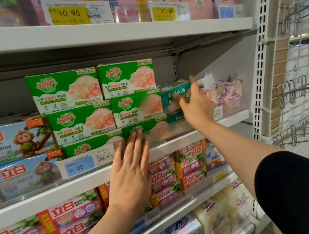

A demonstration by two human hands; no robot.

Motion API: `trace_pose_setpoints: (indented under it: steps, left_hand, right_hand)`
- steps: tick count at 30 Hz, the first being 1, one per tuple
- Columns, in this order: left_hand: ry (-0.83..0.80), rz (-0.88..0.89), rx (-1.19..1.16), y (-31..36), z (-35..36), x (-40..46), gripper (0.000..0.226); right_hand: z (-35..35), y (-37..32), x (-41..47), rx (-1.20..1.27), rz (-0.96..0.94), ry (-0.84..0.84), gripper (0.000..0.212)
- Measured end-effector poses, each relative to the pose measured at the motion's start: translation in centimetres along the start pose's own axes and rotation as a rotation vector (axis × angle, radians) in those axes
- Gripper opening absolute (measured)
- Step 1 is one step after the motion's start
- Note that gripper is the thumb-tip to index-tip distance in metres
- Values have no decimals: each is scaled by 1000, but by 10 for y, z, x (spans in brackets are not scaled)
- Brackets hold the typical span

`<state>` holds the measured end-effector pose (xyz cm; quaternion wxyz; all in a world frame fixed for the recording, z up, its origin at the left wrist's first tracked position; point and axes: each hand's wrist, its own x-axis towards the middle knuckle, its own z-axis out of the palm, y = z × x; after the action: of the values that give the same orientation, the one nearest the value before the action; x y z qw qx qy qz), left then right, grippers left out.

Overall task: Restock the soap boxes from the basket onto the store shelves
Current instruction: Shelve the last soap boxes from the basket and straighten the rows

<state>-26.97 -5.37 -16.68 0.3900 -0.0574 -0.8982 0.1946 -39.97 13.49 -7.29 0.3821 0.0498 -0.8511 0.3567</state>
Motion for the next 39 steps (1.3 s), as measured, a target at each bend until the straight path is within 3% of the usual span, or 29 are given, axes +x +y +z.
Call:
trace_pose_setpoints:
  steps: [7,9,13,19,22,26,31,36,39]
  left_hand:
    - [-22,-6,4,0,-1,-1,86]
    - [-4,-12,14,-1,1,-1,83]
    - [16,13,-15,0,4,0,76]
    - [-19,-5,-19,0,1,0,84]
    - [-16,-1,-42,-1,0,1,90]
    - [0,4,-145,2,-5,1,79]
    - [109,233,-239,34,-35,54,71]
    - [109,244,-177,59,-51,124,78]
    - [25,214,-124,62,-51,150,75]
  right_hand:
    - [-9,4,-23,40,-96,-28,90]
    - [-7,2,-26,132,-165,-62,81]
    - [-6,-4,-21,164,-128,-5,62]
    - [-9,8,-23,47,-247,-45,80]
    - [-16,17,-35,157,-174,-55,86]
    - [-31,39,-36,158,-59,-47,76]
    - [-54,59,-21,31,-86,-38,58]
    - [-56,77,0,-47,-135,-83,58]
    - [-55,79,10,-112,-178,-129,63]
